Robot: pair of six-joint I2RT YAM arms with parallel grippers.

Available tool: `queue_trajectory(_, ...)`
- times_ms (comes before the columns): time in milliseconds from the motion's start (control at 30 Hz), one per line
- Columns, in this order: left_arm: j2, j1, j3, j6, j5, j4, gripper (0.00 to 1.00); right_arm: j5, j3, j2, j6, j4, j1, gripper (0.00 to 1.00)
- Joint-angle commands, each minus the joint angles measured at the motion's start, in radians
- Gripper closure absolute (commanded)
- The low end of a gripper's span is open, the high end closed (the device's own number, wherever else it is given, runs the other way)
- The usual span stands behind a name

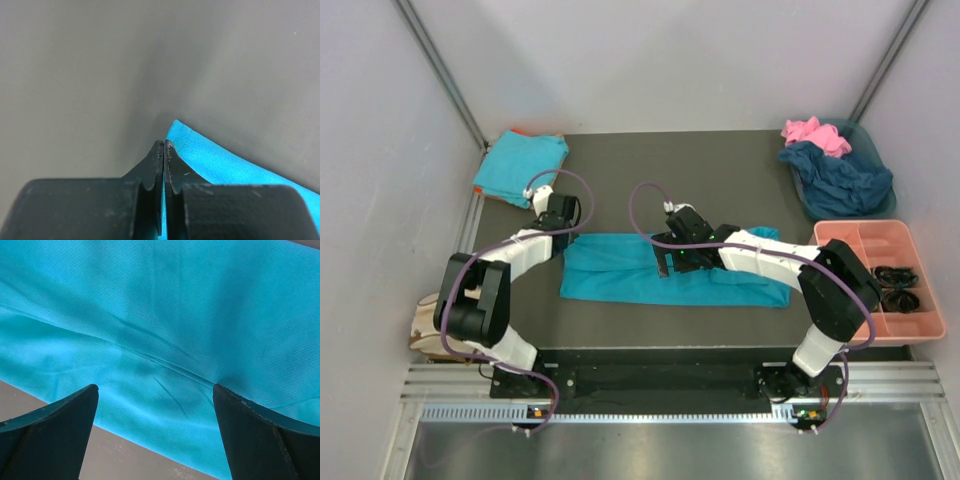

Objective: Fold and stack the t-shirts
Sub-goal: Fold the tshirt

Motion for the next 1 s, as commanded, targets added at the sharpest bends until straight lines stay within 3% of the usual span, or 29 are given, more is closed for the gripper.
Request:
queue_trajectory(0,0.029,0.002,0.045,0.016,-0.052,0.042,1.00,0.011,0.014,-0.005,-0.003,-0.015,-0.001,0.04)
queue_trajectory(367,0.095,0.002,0.087,0.039,-0.055,0.076,1.00,0.040,0.003,-0.031,0.003,-0.046,-0.001,0.04)
queue_trajectory(467,0.102,0.002,0.093,0.038,-0.046,0.073,0.95,0.062,-0.023,-0.069,0.020,-0.058,-0.001,0.04)
queue_trajectory(567,0.090,0.000,0.098,0.027,-0.042,0.050,0.72,0.085,-0.057,-0.144,0.044,-0.078,-0.002,0.03)
queue_trajectory(600,0.081,0.000,0.099,0.018,-0.044,0.034,0.57,0.102,-0.072,-0.166,0.057,-0.089,-0.001,0.03)
queue_trajectory(733,0.012,0.000,0.091,0.007,-0.059,-0.012,0.40,0.143,-0.083,-0.271,0.072,-0.132,-0.002,0.03)
queue_trajectory(967,-0.108,0.000,0.091,0.022,-0.085,-0.039,0.33,0.254,-0.084,-0.411,0.115,-0.242,-0.002,0.01)
